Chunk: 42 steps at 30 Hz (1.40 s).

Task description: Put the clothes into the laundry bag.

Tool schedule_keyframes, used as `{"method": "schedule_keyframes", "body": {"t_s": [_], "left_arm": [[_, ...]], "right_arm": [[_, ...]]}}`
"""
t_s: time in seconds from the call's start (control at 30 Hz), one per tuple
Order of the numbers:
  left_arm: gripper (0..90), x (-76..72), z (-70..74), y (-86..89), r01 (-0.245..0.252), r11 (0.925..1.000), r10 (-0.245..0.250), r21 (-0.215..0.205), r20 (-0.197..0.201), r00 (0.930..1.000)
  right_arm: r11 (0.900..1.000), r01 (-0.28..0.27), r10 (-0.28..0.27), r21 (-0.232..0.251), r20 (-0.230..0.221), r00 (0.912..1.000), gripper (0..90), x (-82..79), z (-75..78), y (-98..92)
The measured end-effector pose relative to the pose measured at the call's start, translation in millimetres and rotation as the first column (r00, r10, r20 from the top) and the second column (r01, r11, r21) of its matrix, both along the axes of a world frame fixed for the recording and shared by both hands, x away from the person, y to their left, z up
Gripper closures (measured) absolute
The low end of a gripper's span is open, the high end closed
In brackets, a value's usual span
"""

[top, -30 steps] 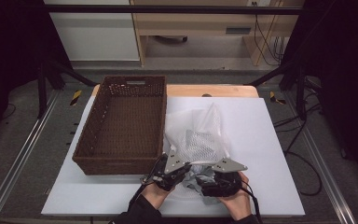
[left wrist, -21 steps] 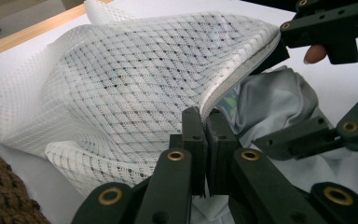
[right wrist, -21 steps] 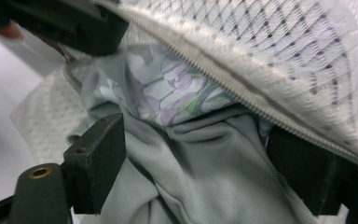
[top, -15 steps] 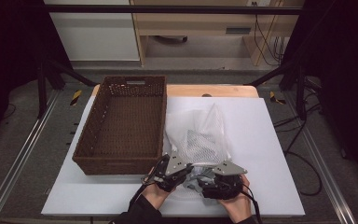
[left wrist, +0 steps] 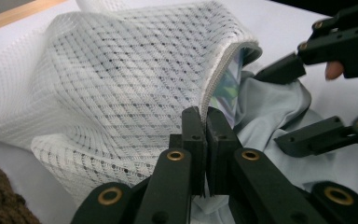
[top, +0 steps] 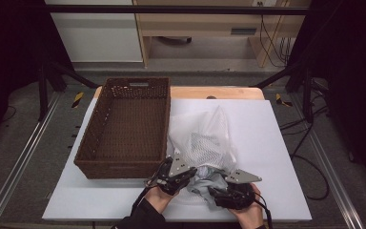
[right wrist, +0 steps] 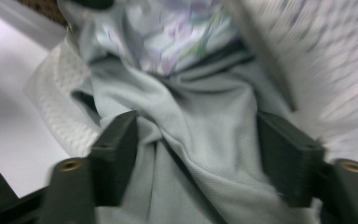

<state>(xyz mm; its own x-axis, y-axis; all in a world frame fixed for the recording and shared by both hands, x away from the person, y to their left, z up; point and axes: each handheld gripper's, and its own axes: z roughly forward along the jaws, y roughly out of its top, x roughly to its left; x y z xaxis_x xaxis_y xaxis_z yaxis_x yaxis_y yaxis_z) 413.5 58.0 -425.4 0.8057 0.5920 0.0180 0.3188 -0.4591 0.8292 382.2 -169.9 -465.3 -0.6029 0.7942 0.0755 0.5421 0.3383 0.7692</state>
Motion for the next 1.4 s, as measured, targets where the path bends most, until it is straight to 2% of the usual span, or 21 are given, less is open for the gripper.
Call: {"method": "schedule_keyframes", "body": {"t_s": [0.1, 0.2, 0.23, 0.27, 0.3, 0.33, 0.37, 0.5, 0.6, 0.67, 0.7, 0.73, 0.83, 0.87, 0.93, 0.97, 1.0, 1.17, 1.2, 1.27, 1.4], "left_arm": [[87.2, 0.6, -0.5, 0.5, -0.008, 1.0000, 0.008, 0.003, -0.003, 1.0000], [87.2, 1.2, -0.2, 1.6, -0.015, 0.9999, 0.015, -0.006, -0.009, 0.9998], [87.2, 1.1, 0.2, 1.7, -0.017, 0.9998, 0.017, -0.007, -0.008, 0.9998], [87.2, 0.9, 0.7, 1.7, -0.018, 0.9998, 0.018, -0.007, -0.006, 0.9998], [87.4, 0.4, 1.7, 1.8, -0.020, 0.9997, 0.020, -0.012, -0.004, 0.9998], [87.4, 0.2, 2.4, 1.9, -0.020, 0.9997, 0.020, -0.015, -0.005, 0.9998], [87.5, -0.1, 3.5, 1.8, -0.024, 0.9995, 0.024, -0.022, -0.004, 0.9997], [87.6, -1.8, 9.7, 3.5, -0.027, 0.9987, 0.027, -0.044, -0.004, 0.9996], [87.7, -3.8, 14.0, 4.9, -0.018, 0.9980, 0.018, -0.060, -0.005, 0.9998], [87.7, -5.7, 15.7, 4.6, -0.010, 0.9979, 0.010, -0.063, -0.002, 0.9999], [87.8, -7.2, 15.7, 3.6, -0.004, 0.9983, 0.004, -0.057, -0.001, 1.0000], [87.7, -7.2, 15.7, 3.6, -0.004, 0.9983, 0.004, -0.057, -0.001, 1.0000], [87.7, -6.3, 11.8, 1.8, -0.002, 0.9990, 0.002, -0.045, -0.005, 1.0000], [87.7, -5.4, 9.6, 1.1, -0.003, 0.9992, 0.002, -0.041, -0.012, 0.9999], [87.8, -4.1, 5.3, 0.2, -0.004, 0.9996, 0.003, -0.030, -0.019, 0.9998], [87.7, -3.7, 4.3, 0.0, -0.004, 0.9997, 0.004, -0.024, -0.019, 0.9998], [87.7, -3.4, 3.7, 0.0, -0.004, 0.9997, 0.004, -0.024, -0.018, 0.9998], [87.7, -1.5, 0.5, -0.1, -0.016, 0.9997, 0.016, -0.016, -0.018, 0.9997], [87.7, -1.2, 0.3, 0.0, -0.017, 0.9997, 0.016, -0.018, -0.018, 0.9997], [87.7, -0.5, 0.5, 0.7, -0.016, 0.9997, 0.016, -0.019, -0.018, 0.9997], [87.6, -0.3, 1.5, 1.7, -0.024, 0.9993, 0.023, -0.028, -0.015, 0.9996]], "right_arm": [[1.000, -0.006, 0.007, 0.008, -0.048, 0.9988, 47.9, 5.2, -10.2, 3.1], [0.999, -0.001, 0.003, 0.034, -0.059, 0.9983, 63.9, 7.7, -11.7, 1.8], [0.999, -0.006, 0.008, 0.045, -0.041, 0.9991, 77.7, 6.7, -6.6, -0.2], [0.999, -0.006, 0.008, 0.045, -0.041, 0.9991, 77.7, 6.7, -6.6, -0.2], [0.998, -0.010, 0.010, 0.059, 0.014, 0.9998, 81.0, 2.7, 4.6, -0.5], [0.998, -0.010, 0.010, 0.059, 0.014, 0.9998, 81.0, 2.7, 4.6, -0.5], [0.997, -0.019, 0.015, 0.077, 0.057, 0.9983, 81.7, 0.4, 13.9, 1.7], [0.995, -0.036, 0.028, 0.094, 0.086, 0.9959, 81.9, 3.9, 23.7, 13.3], [0.998, -0.015, 0.009, 0.068, 0.086, 0.9963, 81.8, 20.0, 21.8, 30.9], [0.999, 0.032, -0.034, 0.027, 0.077, 0.9964, 81.6, 36.6, 12.9, 40.7], [0.996, 0.093, -0.093, 0.007, 0.064, 0.9936, 81.2, 52.5, 1.4, 45.7], [0.993, 0.118, -0.118, 0.011, 0.079, 0.9898, 81.1, 58.1, -2.6, 45.4], [0.982, 0.190, -0.191, 0.019, 0.114, 0.9749, 80.1, 65.0, -5.1, 43.8], [0.982, 0.190, -0.191, 0.019, 0.114, 0.9749, 80.1, 65.0, -5.1, 43.8], [0.982, 0.188, -0.188, 0.010, 0.131, 0.9735, 76.7, 65.4, -5.9, 43.2], [0.984, 0.179, -0.178, 0.003, 0.146, 0.9732, 66.5, 61.4, -4.9, 42.2], [0.984, 0.179, -0.178, 0.003, 0.146, 0.9732, 66.5, 61.4, -4.9, 42.2], [0.993, 0.112, -0.115, 0.032, 0.150, 0.9818, 31.1, 37.9, 5.7, 30.5], [0.993, 0.112, -0.115, 0.032, 0.150, 0.9818, 31.1, 37.9, 5.7, 30.5], [0.996, 0.075, -0.080, 0.038, 0.161, 0.9836, 21.8, 28.2, 10.0, 26.3], [1.000, 0.020, -0.022, 0.014, 0.108, 0.9939, 15.1, 15.1, 12.7, 22.6]]}}
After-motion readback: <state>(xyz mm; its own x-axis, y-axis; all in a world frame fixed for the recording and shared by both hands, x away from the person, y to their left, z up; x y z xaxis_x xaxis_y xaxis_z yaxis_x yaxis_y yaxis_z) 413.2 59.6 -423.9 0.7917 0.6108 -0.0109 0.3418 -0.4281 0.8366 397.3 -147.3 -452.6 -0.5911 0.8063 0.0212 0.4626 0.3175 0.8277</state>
